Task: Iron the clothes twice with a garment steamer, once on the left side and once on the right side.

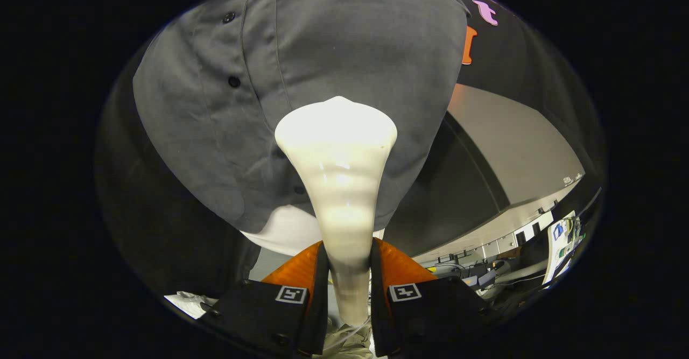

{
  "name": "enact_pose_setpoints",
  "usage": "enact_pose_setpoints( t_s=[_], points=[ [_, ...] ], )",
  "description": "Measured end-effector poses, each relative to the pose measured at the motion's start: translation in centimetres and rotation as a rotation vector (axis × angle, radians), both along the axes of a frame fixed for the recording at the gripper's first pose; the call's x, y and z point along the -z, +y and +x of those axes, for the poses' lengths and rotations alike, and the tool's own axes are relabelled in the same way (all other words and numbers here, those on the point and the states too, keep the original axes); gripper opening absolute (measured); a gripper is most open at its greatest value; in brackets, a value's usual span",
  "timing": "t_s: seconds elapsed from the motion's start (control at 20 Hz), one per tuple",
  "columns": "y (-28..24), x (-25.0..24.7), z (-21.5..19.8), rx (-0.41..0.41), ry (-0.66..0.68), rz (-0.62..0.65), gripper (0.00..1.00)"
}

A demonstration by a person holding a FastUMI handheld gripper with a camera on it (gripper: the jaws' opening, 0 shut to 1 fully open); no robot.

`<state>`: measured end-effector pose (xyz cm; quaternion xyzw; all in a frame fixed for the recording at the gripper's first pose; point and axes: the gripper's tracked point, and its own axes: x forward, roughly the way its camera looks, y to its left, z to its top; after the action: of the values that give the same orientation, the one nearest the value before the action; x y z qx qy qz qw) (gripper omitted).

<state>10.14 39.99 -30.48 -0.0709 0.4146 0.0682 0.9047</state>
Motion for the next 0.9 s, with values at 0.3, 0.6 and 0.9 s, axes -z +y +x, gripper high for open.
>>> enact_pose_setpoints(
  t_s=[0.3,0.6,0.9],
  points=[
    [-1.0,4.6,-1.3,0.026,0.081,-0.021,0.42],
    [-1.8,8.0,-2.5,0.045,0.123,-0.038,0.42],
    [-1.4,6.2,-4.2,0.048,0.091,-0.021,0.42]
  ],
)
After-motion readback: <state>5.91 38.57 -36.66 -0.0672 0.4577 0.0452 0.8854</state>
